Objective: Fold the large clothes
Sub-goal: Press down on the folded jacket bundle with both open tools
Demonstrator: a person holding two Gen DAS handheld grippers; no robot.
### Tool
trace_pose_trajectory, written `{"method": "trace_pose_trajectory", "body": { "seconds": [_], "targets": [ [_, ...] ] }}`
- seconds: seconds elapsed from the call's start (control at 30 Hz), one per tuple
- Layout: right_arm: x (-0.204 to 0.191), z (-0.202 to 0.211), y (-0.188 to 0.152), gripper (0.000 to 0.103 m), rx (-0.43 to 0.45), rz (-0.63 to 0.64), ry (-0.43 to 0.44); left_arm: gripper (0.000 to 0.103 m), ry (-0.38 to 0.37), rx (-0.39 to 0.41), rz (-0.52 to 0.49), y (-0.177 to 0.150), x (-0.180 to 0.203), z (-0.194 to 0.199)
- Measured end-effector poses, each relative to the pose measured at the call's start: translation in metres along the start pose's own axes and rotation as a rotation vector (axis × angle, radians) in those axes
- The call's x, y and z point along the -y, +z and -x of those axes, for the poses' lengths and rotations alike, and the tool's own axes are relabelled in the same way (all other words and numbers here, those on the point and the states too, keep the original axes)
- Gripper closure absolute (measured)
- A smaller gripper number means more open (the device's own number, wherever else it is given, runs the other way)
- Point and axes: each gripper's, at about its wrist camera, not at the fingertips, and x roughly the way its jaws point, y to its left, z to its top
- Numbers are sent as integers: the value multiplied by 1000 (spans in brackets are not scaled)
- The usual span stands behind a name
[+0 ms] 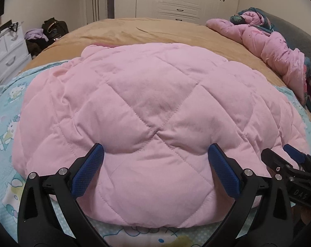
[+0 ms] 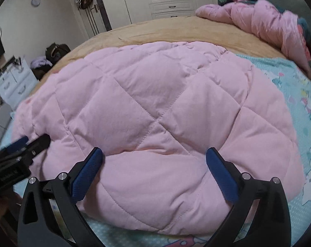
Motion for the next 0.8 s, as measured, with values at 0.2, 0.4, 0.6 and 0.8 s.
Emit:
{"method": "trace_pose_trajectory", "body": {
  "seconds": [0.2,0.4,0.6,0.8],
  "targets": [
    [-3,-7,-2,4,17,-13,-23,8,-22,-7,-4,0,-4,-4],
    [6,18,14,4,-13,-73,38,8,-45,-5,-21,15,-6,18],
    [32,65,31,4,70,-260,246,8,-50,47,2,26,-19,48],
    [50,104,46,4,136,-200,208,8,-13,72,-9,31,-34,67]
  ]
}}
